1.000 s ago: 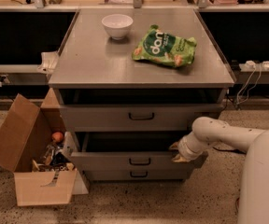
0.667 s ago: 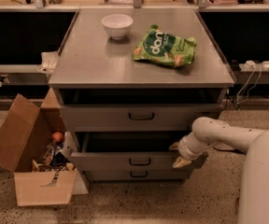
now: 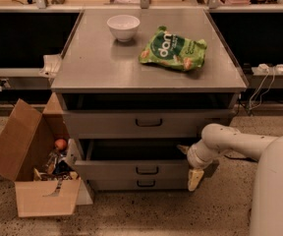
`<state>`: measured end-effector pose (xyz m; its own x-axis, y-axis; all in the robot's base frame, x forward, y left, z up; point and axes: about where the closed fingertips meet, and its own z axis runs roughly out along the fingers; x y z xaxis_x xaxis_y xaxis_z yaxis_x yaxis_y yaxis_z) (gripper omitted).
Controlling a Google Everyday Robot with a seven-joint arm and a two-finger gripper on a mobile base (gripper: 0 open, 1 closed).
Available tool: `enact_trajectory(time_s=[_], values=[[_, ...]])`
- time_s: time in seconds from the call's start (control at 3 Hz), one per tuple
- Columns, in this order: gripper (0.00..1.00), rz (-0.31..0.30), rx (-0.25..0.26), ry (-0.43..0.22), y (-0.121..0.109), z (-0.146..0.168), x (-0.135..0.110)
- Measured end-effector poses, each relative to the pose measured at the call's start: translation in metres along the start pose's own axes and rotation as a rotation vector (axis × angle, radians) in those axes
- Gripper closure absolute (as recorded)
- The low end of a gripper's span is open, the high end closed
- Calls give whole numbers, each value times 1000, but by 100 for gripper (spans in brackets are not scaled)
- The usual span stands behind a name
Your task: Open middle drawer
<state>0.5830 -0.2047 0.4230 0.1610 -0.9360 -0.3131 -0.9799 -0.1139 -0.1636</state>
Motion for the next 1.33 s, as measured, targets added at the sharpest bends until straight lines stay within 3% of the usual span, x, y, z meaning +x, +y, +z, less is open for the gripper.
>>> enact_trajectory(time_s=[0.67, 1.0, 1.33], values=[[0, 19, -133, -44, 36, 15, 1], [17, 21, -183, -50, 55, 14, 0], [42, 17, -194, -48, 65, 7, -3]])
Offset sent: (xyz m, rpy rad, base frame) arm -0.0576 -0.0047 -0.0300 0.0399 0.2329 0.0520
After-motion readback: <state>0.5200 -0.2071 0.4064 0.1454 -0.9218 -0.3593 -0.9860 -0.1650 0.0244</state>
